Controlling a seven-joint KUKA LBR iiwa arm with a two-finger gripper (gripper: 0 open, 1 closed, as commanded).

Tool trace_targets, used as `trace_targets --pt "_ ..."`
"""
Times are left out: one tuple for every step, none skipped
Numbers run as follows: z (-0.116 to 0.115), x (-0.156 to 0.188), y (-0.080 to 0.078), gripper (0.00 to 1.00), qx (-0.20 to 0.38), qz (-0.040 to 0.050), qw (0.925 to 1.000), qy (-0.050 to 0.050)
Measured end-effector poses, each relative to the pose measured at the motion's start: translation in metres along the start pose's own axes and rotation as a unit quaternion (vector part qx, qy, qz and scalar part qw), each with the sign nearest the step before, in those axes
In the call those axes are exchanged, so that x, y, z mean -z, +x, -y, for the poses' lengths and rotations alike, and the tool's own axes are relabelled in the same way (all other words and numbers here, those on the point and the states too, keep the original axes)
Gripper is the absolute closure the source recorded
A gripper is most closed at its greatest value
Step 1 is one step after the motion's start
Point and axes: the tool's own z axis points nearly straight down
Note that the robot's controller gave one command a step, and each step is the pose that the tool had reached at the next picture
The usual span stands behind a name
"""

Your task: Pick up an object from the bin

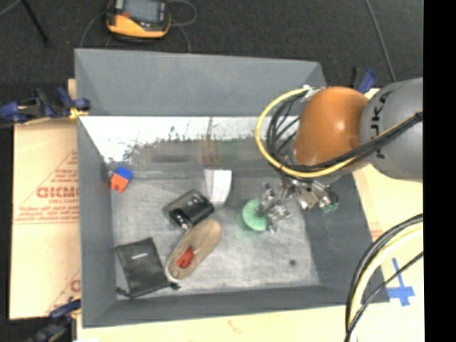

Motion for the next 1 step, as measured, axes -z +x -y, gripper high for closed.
trace_targets --pt "0.0125 0.1091 -0.0269 1.0 0.027 0.0016 0.9996 0.001"
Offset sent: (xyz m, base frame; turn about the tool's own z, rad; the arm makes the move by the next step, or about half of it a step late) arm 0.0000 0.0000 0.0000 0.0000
